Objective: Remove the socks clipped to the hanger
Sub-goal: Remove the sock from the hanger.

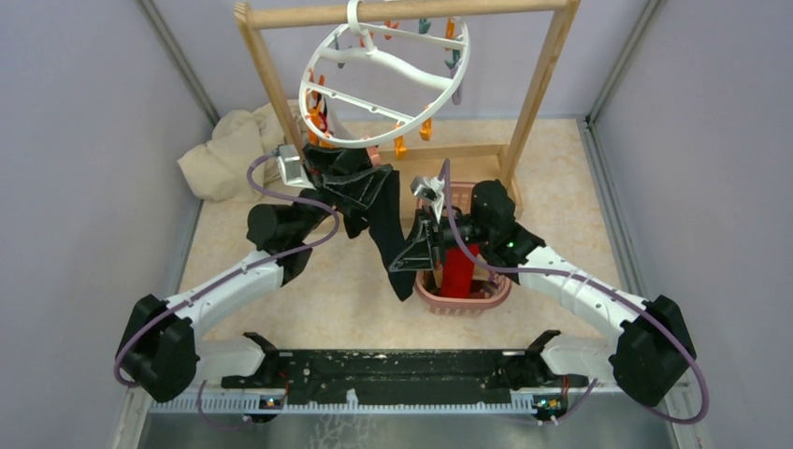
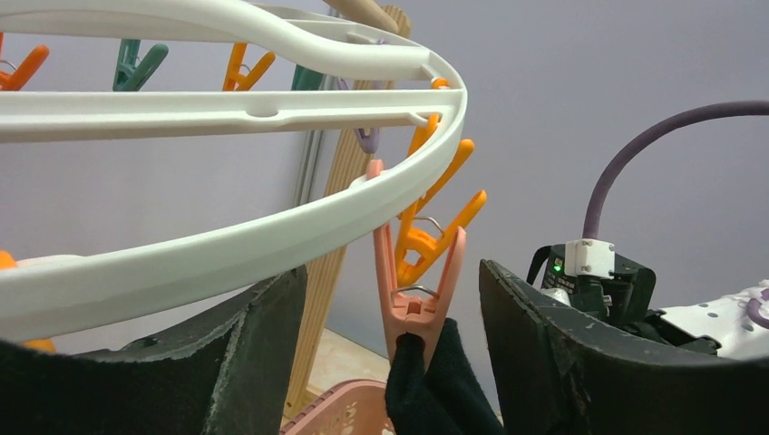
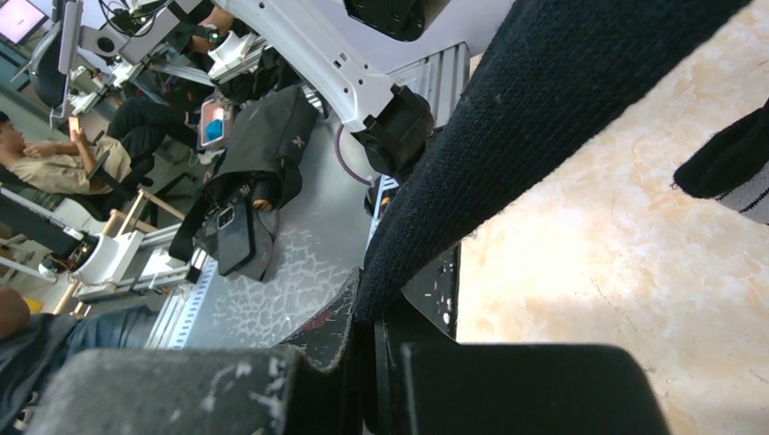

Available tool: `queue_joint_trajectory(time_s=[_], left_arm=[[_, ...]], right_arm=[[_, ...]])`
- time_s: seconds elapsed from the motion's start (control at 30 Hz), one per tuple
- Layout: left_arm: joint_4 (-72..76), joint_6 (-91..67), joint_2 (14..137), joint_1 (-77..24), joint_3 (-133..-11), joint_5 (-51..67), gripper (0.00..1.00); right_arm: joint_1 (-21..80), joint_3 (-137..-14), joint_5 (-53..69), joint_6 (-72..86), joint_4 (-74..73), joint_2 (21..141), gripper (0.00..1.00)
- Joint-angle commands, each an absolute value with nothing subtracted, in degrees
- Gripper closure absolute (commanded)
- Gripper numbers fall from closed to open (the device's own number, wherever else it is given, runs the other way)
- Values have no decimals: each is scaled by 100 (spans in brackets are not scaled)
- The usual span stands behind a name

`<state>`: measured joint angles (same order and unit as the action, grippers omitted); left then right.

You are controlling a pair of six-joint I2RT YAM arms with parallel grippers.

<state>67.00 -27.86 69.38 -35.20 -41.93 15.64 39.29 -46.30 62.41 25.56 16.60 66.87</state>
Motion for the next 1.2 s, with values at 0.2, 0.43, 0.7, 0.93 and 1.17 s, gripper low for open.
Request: queue_joint_trajectory(time_s=[0.2,0.43,0.7,0.93,1.17], left_arm=[[7662,-3115,7257,-3494,-4286,1521,28],[7817,-3308,7205,-3489,-4283,1481,24],[7830,-3291,7242,-3494,-4381,1445,26],[8046,-3454,7407,-3492,-4441,1474,30],[8147,-3529,7476,-3490,-4477,1436,38]], right_arm=[[4058,-4668,6428,2615,2013,6647,100],[4061,-4650,6445,2602,2035,6671,100],[4065,-4610,6438,2637,2106,6680,100],[4087,-4580,6433,2646,2160,6716,100],[4096,-4529,6430,2658,2209,6732,100]])
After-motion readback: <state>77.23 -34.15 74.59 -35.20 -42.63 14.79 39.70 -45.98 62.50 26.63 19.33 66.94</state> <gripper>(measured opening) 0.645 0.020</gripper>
